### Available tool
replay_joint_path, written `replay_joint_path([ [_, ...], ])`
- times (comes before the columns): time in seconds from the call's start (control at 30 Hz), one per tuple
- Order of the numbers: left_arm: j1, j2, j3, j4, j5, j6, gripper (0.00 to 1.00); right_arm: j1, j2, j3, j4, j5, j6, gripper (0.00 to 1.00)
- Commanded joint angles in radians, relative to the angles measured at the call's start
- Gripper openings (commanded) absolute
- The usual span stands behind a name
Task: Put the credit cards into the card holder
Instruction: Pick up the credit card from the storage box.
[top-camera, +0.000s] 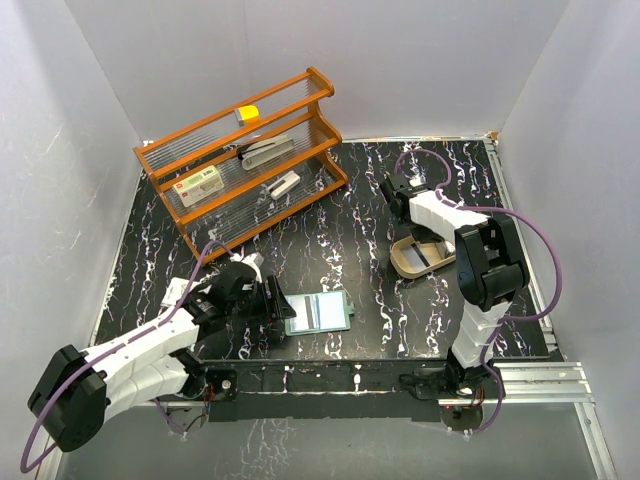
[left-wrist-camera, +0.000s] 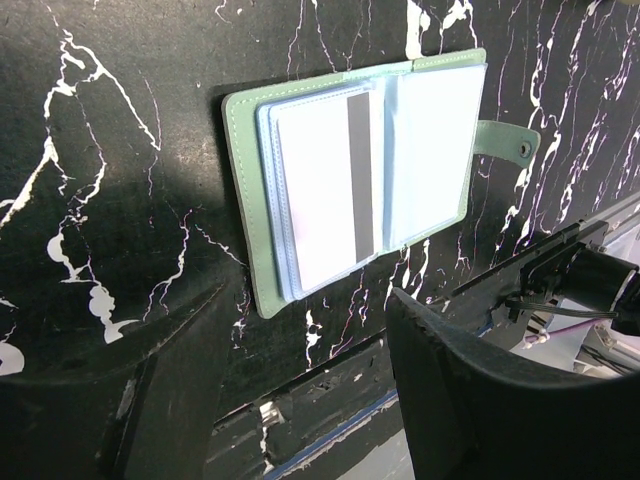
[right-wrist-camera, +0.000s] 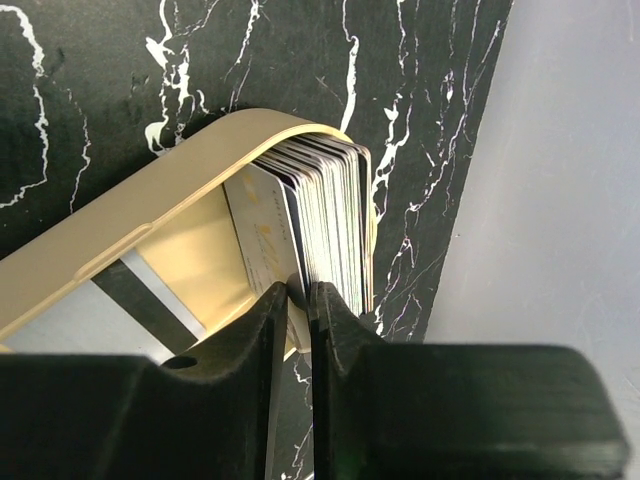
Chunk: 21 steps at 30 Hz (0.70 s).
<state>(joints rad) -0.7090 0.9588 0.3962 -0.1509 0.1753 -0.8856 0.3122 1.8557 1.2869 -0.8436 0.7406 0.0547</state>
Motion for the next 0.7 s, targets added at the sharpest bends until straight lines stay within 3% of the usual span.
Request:
replay_joint_path([
  [0.0, 0.002, -0.023, -0.001, -0.033, 0.001, 0.0, 0.61, -0.004, -0.051, 0.049, -0.005, -0.009, 0.018, 0.12],
  [0.27, 0.001, -0.034, -0.003, -0.037, 0.003, -0.02, 0.61, 0.021, -0.057, 0.083, -0.067, -0.082, 0.057, 0.08],
  [0.53, 0.001, -0.056, -0.006, -0.052, 0.009, -0.036, 0.66, 0.03, -0.077, 0.07, -0.075, -0.046, 0.056, 0.08],
  [0.67, 0.001, -0.061, -0.002, -0.063, 0.01, -0.036, 0.67, 0.03, -0.086, 0.069, -0.073, -0.052, 0.047, 0.03],
])
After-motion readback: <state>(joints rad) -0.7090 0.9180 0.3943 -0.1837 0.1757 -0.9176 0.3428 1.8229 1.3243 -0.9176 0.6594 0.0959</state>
